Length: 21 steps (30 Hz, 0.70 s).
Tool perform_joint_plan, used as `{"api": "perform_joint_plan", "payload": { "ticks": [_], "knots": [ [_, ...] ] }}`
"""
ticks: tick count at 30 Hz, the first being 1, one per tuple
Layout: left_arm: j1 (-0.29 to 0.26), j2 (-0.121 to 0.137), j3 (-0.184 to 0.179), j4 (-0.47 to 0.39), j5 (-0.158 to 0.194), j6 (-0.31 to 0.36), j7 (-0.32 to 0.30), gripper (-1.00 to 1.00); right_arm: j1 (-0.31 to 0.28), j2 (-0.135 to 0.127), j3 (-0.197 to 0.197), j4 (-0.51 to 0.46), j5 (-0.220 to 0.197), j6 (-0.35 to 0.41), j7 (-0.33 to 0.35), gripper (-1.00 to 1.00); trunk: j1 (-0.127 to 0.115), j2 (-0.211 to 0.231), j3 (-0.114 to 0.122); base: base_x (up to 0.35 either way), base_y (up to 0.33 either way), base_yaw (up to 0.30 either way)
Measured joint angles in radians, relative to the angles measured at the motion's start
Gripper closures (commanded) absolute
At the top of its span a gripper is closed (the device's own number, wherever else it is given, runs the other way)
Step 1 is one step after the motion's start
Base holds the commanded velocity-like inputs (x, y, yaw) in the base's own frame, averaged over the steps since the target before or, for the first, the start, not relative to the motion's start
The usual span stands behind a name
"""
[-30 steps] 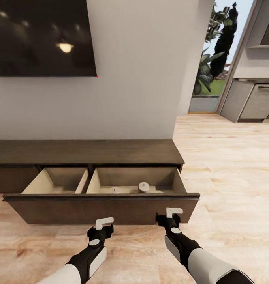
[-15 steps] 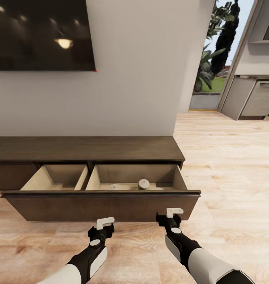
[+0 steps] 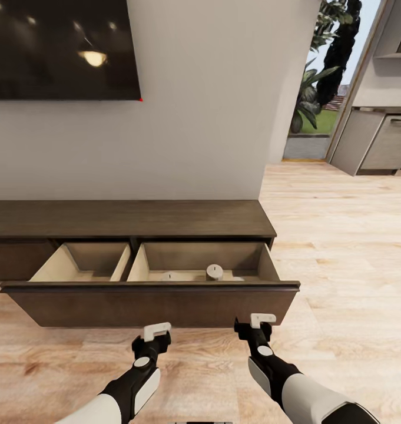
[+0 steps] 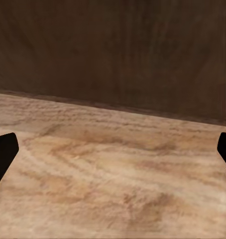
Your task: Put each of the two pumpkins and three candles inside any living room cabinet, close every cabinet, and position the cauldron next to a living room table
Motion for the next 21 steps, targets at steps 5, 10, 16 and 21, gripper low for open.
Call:
{"api": "perform_joint_plan", "payload": {
  "ticks": [5,10,16,21],
  "knots": [
    [0.001,0.0,-0.001,-0.001,0.0,-0.071,0.001,-1.0,0.0,0.0,0.001,0.002,-0.001,-0.043,0.015,-1.0,0.0,0.0,0.0,0.0,0.0,0.0],
    [0.001,-0.001,-0.002,0.0,0.001,-0.096,0.001,-1.0,0.0,0.0,0.0,0.002,-0.003,-0.066,0.034,-1.0,0.0,0.0,0.0,0.03,0.0,0.0],
    [0.002,-0.001,-0.001,0.0,0.002,-0.101,0.0,-1.0,0.0,0.0,0.0,0.002,-0.004,-0.069,0.037,-1.0,0.0,0.0,0.0,0.114,0.0,0.0],
    [0.002,-0.001,-0.003,0.001,-0.003,-0.1,-0.001,-1.0,0.0,0.0,0.0,0.002,-0.004,-0.069,0.037,-1.0,0.0,0.0,0.0,0.227,0.0,0.0]
  ]
}}
